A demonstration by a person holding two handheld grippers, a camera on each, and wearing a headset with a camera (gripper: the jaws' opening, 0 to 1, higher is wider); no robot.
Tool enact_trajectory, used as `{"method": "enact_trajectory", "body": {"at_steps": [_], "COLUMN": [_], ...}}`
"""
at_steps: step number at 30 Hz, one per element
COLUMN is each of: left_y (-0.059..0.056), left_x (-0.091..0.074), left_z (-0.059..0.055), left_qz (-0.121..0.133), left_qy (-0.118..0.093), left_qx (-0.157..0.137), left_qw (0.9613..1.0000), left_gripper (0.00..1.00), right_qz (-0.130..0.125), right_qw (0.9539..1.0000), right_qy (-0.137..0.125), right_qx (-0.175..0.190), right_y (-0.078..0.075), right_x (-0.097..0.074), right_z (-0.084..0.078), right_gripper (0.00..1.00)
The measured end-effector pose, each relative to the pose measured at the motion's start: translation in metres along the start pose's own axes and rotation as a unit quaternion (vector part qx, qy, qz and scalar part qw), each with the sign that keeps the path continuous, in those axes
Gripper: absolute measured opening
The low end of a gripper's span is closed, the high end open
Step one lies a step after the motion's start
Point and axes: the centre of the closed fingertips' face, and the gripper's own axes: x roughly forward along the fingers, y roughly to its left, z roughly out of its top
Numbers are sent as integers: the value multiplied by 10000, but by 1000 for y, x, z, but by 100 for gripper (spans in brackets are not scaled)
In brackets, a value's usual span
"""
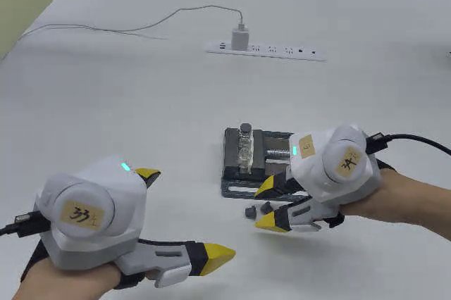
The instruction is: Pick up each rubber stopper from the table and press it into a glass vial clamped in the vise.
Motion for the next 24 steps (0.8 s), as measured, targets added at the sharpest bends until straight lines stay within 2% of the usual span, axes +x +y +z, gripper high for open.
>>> {"method": "enact_trajectory", "body": {"at_steps": [15,24], "left_y": [-1,-1], "left_x": [0,1], "left_z": [-2,-2], "left_qz": [-24,-38], "left_qy": [16,26], "left_qx": [-39,-37], "left_qw": [10000,10000], "left_gripper": [95,95], "right_qz": [-12,-4], "right_qw": [9999,9999], "right_qy": [144,127], "right_qx": [-88,-47], "right_y": [-2,-2], "right_x": [7,7], "right_z": [-5,-4], "right_gripper": [12,10]}}
